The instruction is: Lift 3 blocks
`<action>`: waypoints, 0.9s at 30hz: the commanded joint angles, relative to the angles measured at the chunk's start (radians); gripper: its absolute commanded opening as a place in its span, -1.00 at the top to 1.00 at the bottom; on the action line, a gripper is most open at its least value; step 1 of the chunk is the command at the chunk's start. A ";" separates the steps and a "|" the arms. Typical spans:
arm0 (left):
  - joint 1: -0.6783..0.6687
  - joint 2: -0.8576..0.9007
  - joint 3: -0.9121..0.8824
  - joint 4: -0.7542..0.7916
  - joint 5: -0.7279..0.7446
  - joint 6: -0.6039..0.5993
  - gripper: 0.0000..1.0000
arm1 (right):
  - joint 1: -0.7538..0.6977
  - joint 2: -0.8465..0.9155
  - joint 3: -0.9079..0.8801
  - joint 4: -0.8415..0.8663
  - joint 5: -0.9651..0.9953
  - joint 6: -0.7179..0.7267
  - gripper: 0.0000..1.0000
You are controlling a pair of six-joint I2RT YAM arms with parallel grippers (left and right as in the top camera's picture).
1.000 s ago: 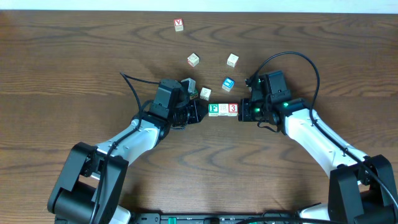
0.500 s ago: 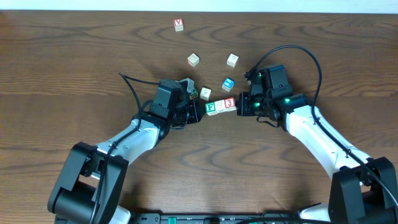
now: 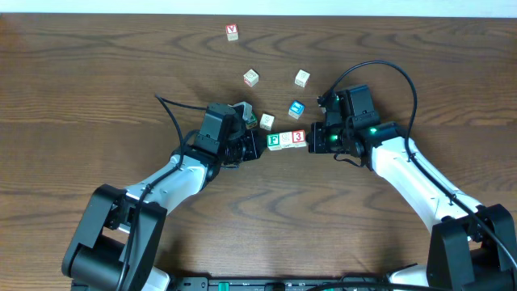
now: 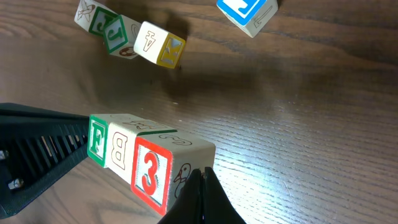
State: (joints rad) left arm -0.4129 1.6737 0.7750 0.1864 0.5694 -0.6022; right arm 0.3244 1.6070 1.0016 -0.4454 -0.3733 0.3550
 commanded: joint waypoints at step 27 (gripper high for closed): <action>-0.045 -0.069 0.080 0.032 0.179 0.001 0.86 | 0.057 -0.024 0.027 0.006 -0.246 -0.012 0.98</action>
State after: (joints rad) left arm -0.4122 1.6379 0.7864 0.1837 0.5732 -0.6025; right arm 0.3244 1.6070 1.0016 -0.4557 -0.3431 0.3550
